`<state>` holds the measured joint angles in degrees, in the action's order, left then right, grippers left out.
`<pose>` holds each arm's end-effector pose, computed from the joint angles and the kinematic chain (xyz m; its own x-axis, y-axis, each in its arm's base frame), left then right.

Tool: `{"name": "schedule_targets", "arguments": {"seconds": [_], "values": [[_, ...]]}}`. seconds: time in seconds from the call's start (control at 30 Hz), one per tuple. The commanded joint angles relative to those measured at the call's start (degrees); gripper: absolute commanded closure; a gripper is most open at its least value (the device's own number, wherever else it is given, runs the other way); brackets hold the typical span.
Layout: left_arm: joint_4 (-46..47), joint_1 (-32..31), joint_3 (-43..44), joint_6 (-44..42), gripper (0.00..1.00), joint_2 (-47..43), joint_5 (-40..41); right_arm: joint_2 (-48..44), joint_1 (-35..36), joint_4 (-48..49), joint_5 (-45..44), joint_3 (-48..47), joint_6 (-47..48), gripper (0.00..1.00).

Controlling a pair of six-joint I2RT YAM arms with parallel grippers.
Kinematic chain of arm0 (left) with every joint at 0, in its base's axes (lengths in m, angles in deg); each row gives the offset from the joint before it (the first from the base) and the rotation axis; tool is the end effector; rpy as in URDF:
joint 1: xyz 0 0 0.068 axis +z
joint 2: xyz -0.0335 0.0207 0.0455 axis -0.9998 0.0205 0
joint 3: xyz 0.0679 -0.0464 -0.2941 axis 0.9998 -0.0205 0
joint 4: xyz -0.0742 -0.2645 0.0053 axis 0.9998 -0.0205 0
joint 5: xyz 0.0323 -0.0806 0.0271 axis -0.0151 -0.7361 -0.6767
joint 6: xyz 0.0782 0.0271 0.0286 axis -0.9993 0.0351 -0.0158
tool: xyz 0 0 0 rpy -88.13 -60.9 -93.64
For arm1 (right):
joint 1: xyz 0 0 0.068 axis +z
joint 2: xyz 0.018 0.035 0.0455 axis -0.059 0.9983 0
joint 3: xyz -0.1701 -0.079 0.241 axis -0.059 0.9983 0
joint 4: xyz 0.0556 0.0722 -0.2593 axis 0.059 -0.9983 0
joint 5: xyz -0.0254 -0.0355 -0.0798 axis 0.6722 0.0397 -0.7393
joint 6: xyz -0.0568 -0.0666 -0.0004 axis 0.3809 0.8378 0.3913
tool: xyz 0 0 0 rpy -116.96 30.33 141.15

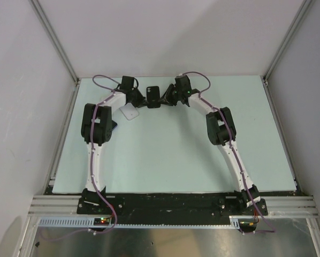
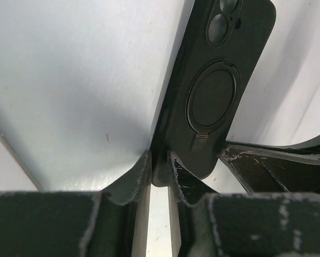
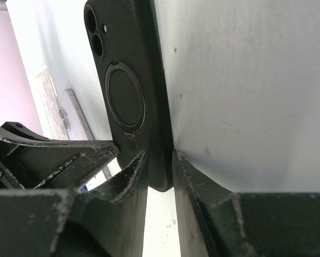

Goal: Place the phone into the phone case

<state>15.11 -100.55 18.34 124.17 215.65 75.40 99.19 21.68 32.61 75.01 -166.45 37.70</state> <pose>0.5615 -0.1350 0.1281 -0.7568 -0.5776 -0.3061 -0.3194 0.7353 -0.5977 0.5899 0.3058 0.1122 -0.8531 0.3816 -0.3557 -0.0055 0.6752 0.7376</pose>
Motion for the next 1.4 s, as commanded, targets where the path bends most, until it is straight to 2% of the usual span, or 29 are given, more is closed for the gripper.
{"name": "schedule_targets", "arguments": {"seconds": [0.0, 0.3, 0.5, 0.77, 1.0, 1.03, 1.1, 1.27, 1.37], "values": [[-4.9, -3.4, -2.0, -1.3, 0.79, -1.9, -5.0, -2.5, 1.8, -2.6, 2.5, 1.3, 1.9, 0.71], [-4.7, -4.3, -3.9, -2.9, 0.88, -3.6, -5.7, -5.2, 2.4, -2.5, 3.0, 5.0, 3.9, 0.75], [-4.7, -5.4, -7.3, -4.4, 0.89, -6.4, -6.8, -8.7, 2.8, -3.1, 3.2, 9.2, 6.4, 0.77], [-3.3, -8.7, -16.4, -5.0, 0.90, -13.1, -5.6, -18.3, 4.2, -1.8, 2.3, 23.2, 9.0, 0.80], [0.5, -12.7, -30.8, -3.5, 0.89, -24.3, -2.2, -30.4, 6.9, 0.6, -3.2, 41.8, 10.4, 0.80], [0.9, -12.9, -32.3, -3.5, 0.89, -25.8, -1.8, -31.6, 7.3, 0.2, -5.0, 43.5, 10.9, 0.79], [1.1, -13.1, -34.5, -4.1, 0.84, -28.6, -1.0, -33.4, 7.6, 0.0, -8.3, 45.9, 12.2, 0.69], [0.9, -12.5, -35.3, -5.7, 0.54, -34.5, -0.3, -36.2, 8.7, -0.5, -15.9, 47.3, 17.2, 0.35], [-0.5, -11.5, -35.7, -5.9, 0.46, -38.5, 1.5, -39.0, 10.9, 2.5, -20.6, 50.3, 20.7, 0.17]]}}
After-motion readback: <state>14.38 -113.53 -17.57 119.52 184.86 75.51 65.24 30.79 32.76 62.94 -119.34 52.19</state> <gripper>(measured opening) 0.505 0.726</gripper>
